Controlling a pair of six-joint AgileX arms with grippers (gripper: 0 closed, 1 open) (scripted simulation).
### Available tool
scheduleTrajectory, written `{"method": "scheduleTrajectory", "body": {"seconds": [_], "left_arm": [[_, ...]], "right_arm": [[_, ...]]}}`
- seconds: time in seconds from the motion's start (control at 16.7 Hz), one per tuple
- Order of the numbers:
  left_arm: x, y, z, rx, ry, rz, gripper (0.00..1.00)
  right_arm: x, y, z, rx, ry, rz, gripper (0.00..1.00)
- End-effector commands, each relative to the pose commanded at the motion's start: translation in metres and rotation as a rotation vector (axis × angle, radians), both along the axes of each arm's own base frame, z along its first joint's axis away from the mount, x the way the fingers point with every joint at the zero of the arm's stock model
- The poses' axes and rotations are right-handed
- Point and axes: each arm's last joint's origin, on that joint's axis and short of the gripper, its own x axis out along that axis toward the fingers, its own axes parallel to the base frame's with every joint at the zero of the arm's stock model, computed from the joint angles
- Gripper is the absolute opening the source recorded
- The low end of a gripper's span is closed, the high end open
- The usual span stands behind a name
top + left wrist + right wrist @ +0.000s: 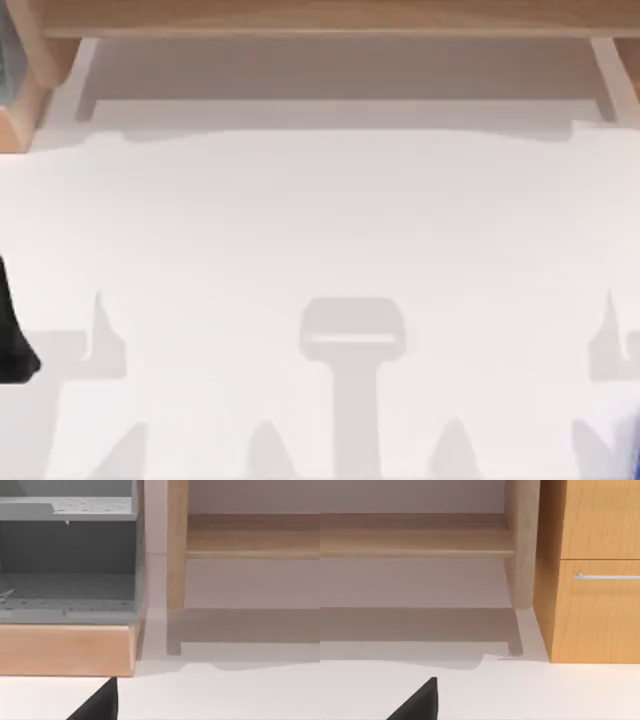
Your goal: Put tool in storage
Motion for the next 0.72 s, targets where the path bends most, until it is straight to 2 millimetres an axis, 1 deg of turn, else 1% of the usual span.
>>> {"method": "scheduleTrajectory", "body": {"seconds": [0.18, 0.3, 0.42, 0.54, 0.66, 0.72], "left_arm": [[0.0, 0.0, 0.0, 0.0, 0.0, 0.0, 1.0], [0.0, 0.0, 0.0, 0.0, 0.0, 0.0, 1.0], [0.0, 0.0, 0.0, 0.0, 0.0, 0.0, 1.0], [0.0, 0.0, 0.0, 0.0, 0.0, 0.0, 1.0], [0.0, 0.0, 0.0, 0.0, 0.0, 0.0, 1.0], [0.0, 0.0, 0.0, 0.0, 0.0, 0.0, 1.0]], "right_arm": [[0.0, 0.0, 0.002, -0.009, -0.004, 0.0, 1.0], [0.002, -0.001, 0.014, -0.055, -0.025, -0.002, 1.0], [0.006, -0.003, 0.032, -0.136, -0.053, -0.008, 1.0], [0.016, -0.006, 0.055, -0.246, -0.076, -0.017, 1.0], [0.035, -0.012, 0.077, -0.379, -0.083, -0.027, 1.0], [0.048, -0.016, 0.086, -0.451, -0.08, -0.032, 1.0]]}}
